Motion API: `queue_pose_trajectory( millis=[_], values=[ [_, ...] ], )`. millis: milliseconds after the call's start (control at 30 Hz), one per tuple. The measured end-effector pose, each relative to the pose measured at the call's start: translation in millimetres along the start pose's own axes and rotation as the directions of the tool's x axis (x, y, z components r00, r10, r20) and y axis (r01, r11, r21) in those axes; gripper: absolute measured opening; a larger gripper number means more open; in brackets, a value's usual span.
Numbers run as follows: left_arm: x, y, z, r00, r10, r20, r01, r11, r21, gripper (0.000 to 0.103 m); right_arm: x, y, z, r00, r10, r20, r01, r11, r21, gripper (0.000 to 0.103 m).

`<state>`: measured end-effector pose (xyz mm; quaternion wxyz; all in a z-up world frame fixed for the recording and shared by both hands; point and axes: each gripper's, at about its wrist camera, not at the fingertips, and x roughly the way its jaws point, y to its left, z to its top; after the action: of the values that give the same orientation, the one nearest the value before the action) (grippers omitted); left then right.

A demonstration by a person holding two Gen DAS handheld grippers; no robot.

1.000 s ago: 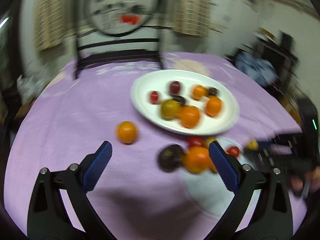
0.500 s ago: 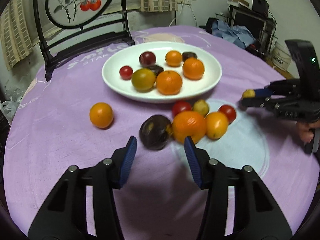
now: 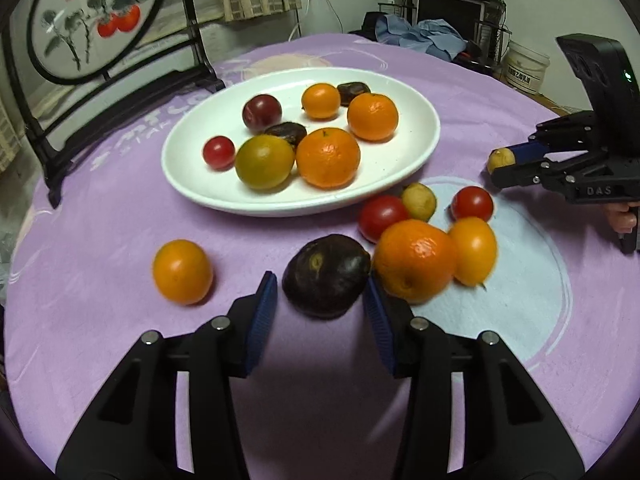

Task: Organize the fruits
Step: 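Grasp a small yellow-green fruit with the right tool while the left tool grasps a dark mangosteen, then carry both fruits onto the white plate and open both tools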

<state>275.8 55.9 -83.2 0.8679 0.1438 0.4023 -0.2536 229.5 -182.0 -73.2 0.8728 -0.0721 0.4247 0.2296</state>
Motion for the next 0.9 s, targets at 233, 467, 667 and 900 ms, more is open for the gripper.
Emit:
queue_pose_trajectory(
  millis=[233, 467, 667, 900],
  values=[
    [-6, -9, -2, 0.998, 0.061, 0.008, -0.061, 0.998, -0.018, 0.044, -3, 0, 0, 1.0, 0.007, 0.011, -0.007, 1.0, 0.002, 0.025],
    [-49, -7, -7, 0.989, 0.098, 0.11, -0.082, 0.987, -0.141, 0.044, -17, 7, 6, 0.995, 0.052, 0.081, -0.05, 0.998, -0.024, 0.025],
    [-72, 6, 43, 0.959, 0.148, 0.24, -0.064, 0.943, -0.328, 0.043, -23, 11, 52, 0.972, 0.064, 0.228, -0.072, 0.997, 0.027, 0.026],
    [-4, 18, 94, 0.963, 0.243, 0.117, -0.173, 0.889, -0.425, 0.044, 27, 12, 100, 0.974, 0.032, 0.226, -0.049, 0.996, 0.072, 0.026]
  ],
)
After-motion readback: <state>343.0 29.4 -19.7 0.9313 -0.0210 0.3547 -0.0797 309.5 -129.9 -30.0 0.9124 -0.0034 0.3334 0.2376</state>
